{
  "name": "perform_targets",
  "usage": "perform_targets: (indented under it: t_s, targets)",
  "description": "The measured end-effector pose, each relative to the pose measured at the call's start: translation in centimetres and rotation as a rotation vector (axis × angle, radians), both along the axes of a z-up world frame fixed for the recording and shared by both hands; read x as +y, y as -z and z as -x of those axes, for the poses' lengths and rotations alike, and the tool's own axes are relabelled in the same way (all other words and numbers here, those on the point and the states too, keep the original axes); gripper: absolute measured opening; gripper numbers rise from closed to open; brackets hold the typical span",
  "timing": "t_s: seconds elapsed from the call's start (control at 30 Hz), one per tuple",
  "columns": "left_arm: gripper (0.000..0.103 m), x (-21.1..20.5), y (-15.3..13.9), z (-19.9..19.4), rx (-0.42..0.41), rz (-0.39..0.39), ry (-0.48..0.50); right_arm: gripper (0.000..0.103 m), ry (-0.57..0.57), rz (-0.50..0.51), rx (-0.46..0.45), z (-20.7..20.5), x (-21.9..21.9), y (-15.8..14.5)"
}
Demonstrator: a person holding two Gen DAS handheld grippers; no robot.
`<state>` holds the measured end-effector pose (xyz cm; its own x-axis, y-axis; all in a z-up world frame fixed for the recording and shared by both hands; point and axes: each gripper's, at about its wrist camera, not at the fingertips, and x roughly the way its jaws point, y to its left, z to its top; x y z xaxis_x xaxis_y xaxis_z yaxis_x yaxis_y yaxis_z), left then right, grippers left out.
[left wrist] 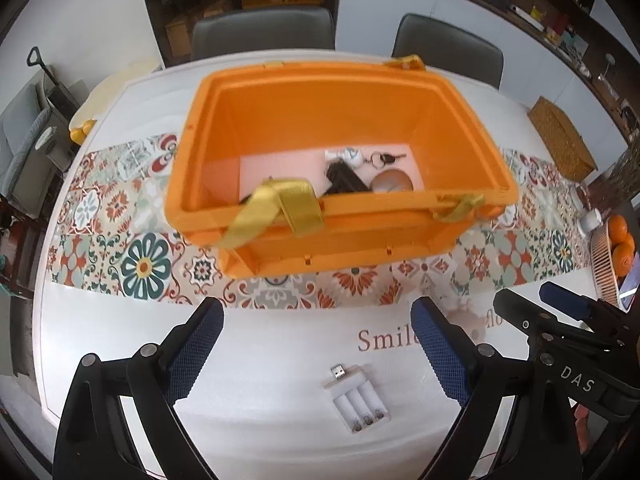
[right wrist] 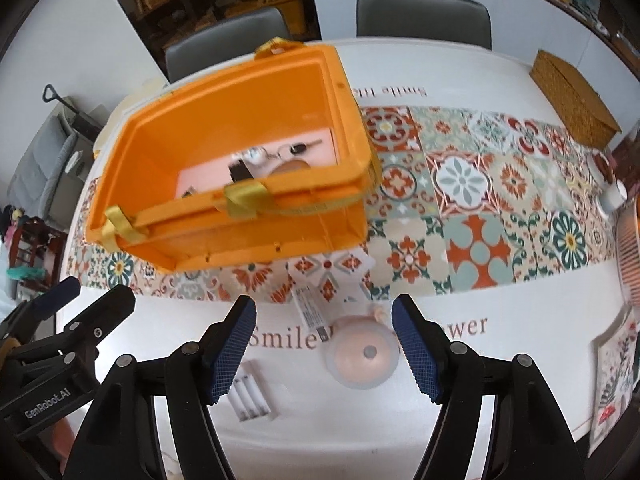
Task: Organize rigid objects
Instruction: 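Move both grippers away from the crate toward the remaining table items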
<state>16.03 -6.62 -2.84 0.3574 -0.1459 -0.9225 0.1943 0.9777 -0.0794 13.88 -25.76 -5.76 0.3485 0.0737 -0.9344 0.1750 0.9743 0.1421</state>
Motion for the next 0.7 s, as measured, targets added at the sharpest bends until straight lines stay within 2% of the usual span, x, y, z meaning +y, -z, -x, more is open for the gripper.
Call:
perform_targets:
  t_s: [0.37, 0.7]
  targets:
    - [0.096, -0.9, 3.4, -0.3, 0.095, -0.031, 0.020, 0.071, 0.027, -0.042, 0.127, 0.3, -0.8, 3.5]
    - [0.096, -1.8, 5.9, -0.3, 0.174, -0.025, 0.050, 0.074, 0.025, -0.072, 0.218, 0.4, -0.9, 6.3]
